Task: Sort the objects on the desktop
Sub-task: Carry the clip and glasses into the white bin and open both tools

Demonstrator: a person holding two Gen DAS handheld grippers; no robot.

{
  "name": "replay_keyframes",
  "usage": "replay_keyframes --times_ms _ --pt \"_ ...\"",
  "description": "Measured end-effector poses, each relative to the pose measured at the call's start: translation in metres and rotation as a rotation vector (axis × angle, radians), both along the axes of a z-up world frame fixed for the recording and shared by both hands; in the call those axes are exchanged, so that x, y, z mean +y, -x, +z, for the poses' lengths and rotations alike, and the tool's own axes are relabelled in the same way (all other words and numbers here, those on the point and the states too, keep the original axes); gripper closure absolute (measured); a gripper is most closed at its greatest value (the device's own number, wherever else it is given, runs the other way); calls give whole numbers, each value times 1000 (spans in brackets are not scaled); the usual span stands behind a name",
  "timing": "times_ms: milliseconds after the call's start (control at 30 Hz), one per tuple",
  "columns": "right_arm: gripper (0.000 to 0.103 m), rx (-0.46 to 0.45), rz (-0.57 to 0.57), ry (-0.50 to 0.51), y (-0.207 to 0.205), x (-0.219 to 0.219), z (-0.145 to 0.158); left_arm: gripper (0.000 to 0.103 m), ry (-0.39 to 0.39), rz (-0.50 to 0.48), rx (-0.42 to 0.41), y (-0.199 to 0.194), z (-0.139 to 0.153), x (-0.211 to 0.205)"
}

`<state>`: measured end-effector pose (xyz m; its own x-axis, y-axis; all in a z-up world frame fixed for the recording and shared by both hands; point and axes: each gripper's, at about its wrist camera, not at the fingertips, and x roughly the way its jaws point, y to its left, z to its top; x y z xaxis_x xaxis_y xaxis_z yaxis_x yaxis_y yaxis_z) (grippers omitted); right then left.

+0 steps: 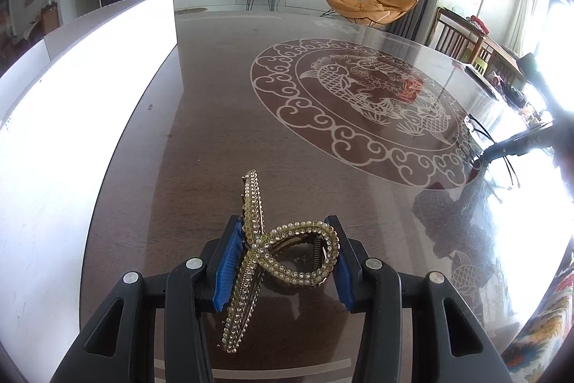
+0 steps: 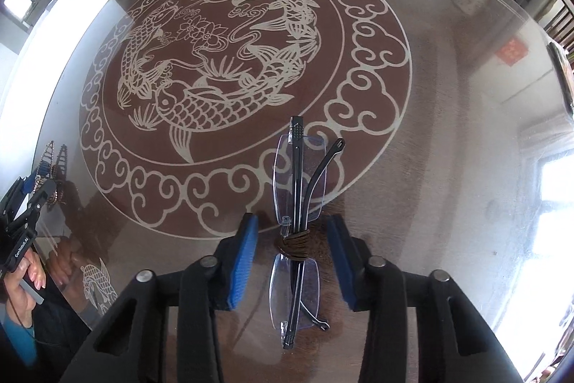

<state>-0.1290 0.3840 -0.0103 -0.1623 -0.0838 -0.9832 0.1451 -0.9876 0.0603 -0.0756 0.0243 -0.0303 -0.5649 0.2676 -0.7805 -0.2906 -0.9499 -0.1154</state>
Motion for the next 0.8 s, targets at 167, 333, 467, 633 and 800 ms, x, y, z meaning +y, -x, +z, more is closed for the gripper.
replay_keyframes --times_ms 167,333,467,633,800 --pt "90 44 15 8 -8 -8 23 57 -46 16 21 -4 20 -4" --pt "90 139 60 52 -3 -40 76 57 -121 35 65 -5 63 -21" --pt "90 215 157 115 9 -106 123 57 -175 84 112 -3 108 -62" --pt "90 304 318 269 25 -231 162 57 -152 217 152 4 151 -143" --pt "90 319 471 440 25 -370 176 57 -52 394 123 11 154 -236"
